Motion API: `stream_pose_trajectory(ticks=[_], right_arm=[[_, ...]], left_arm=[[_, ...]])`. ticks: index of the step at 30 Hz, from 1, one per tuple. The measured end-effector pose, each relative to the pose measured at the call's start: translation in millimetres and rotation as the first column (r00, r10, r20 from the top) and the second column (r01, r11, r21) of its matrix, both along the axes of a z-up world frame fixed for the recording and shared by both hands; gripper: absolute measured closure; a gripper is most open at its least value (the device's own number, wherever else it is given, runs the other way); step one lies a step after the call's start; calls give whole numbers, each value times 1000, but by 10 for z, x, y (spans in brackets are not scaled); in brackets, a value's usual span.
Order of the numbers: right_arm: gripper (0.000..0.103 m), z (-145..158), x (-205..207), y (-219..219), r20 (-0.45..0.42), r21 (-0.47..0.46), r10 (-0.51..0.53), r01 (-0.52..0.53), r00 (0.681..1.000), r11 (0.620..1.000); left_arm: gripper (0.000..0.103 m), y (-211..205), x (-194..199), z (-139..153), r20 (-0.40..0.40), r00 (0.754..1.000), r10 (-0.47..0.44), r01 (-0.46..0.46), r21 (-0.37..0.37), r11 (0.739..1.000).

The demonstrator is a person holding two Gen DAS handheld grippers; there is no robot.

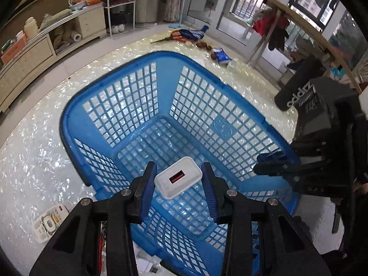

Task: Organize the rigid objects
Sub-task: 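Grasp the white charger with the left gripper and carry it over the basket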

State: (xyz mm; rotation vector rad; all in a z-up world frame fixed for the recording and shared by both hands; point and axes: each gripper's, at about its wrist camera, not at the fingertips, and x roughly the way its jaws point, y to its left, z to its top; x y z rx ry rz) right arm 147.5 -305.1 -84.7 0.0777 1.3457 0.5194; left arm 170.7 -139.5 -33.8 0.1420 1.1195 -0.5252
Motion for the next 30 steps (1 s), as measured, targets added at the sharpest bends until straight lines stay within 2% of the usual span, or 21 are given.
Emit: stream_pose_trajectory(ticks=[4, 15, 30], right_arm=[[88, 12, -4, -18, 0, 7, -6, 6, 1000, 1000], [88, 20, -16, -28, 5, 8, -10, 10, 1000, 1000], [88, 26, -35, -50, 10, 15, -10, 10, 1000, 1000]], left_arm=[[60, -72, 18, -94, -18, 999, -26, 27, 32, 999], [59, -222, -63, -169, 40, 992, -121, 113, 167, 980], [59, -368, 0, -226, 35, 986, -161, 150, 202, 968]])
